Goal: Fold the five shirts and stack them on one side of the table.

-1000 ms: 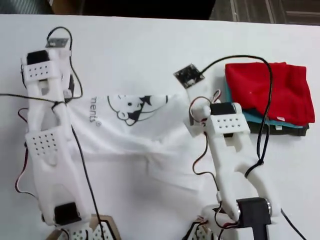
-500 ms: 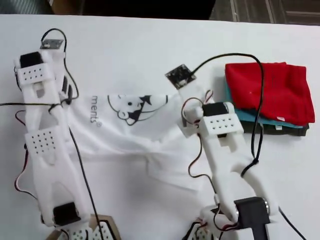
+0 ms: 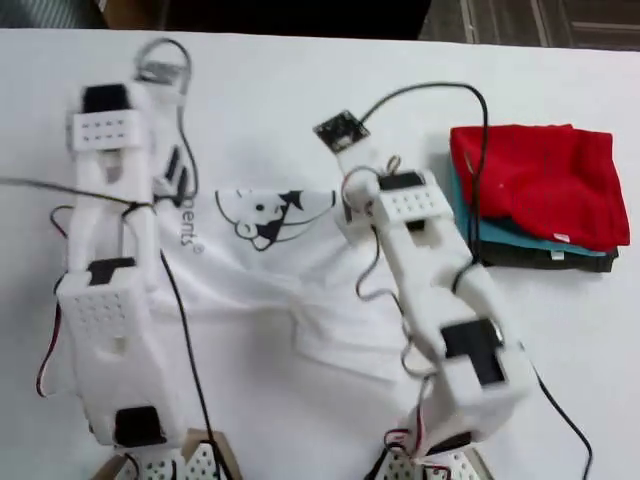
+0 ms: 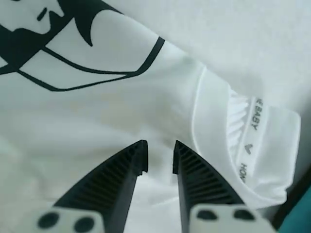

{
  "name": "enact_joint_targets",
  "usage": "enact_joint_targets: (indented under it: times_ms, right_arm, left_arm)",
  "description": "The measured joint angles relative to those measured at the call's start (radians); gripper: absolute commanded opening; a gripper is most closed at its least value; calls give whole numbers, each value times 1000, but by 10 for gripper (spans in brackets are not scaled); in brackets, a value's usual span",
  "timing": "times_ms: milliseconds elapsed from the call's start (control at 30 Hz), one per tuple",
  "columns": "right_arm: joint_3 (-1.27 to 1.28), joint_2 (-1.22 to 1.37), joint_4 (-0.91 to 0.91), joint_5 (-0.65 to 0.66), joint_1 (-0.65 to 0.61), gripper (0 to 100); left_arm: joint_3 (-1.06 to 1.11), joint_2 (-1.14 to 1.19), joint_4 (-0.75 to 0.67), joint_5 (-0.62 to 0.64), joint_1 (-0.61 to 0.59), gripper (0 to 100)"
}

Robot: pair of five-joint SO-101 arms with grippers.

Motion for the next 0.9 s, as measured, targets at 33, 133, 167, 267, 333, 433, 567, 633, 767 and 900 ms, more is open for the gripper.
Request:
enact_joint_targets:
  times_ms: [33, 133, 167, 267, 333, 433, 567, 633, 767, 900]
  right_arm:
    - [-71, 49, 44, 0, -6, 101]
    - [-241, 163, 169, 0, -18, 77]
    - [-267, 187, 198, 0, -14, 51]
    - [-282, 227, 242, 0, -8, 29]
    - [-259, 230, 247, 0, 12, 39]
    - [-206, 232, 252, 0, 57, 41]
    - [-166, 227, 252, 0, 112, 41]
    - [-147, 206, 252, 0, 123, 41]
    - [-60, 100, 302, 49, 153, 41]
    - [17, -49, 319, 95, 190, 42]
  left_arm:
    - [29, 0, -44, -2, 0, 146]
    - [69, 48, -155, -6, -6, 146]
    - [71, 77, -170, -6, -5, 146]
    - [54, 150, -187, -11, 0, 146]
    - [9, 192, -186, -11, -6, 146]
    - [-69, 253, -172, -11, -14, 146]
    - [-189, 330, -109, -11, -14, 146]
    - [-235, 359, -84, -9, -14, 146]
    - [-315, 405, -44, 5, -14, 146]
    - [-370, 437, -21, 6, -14, 146]
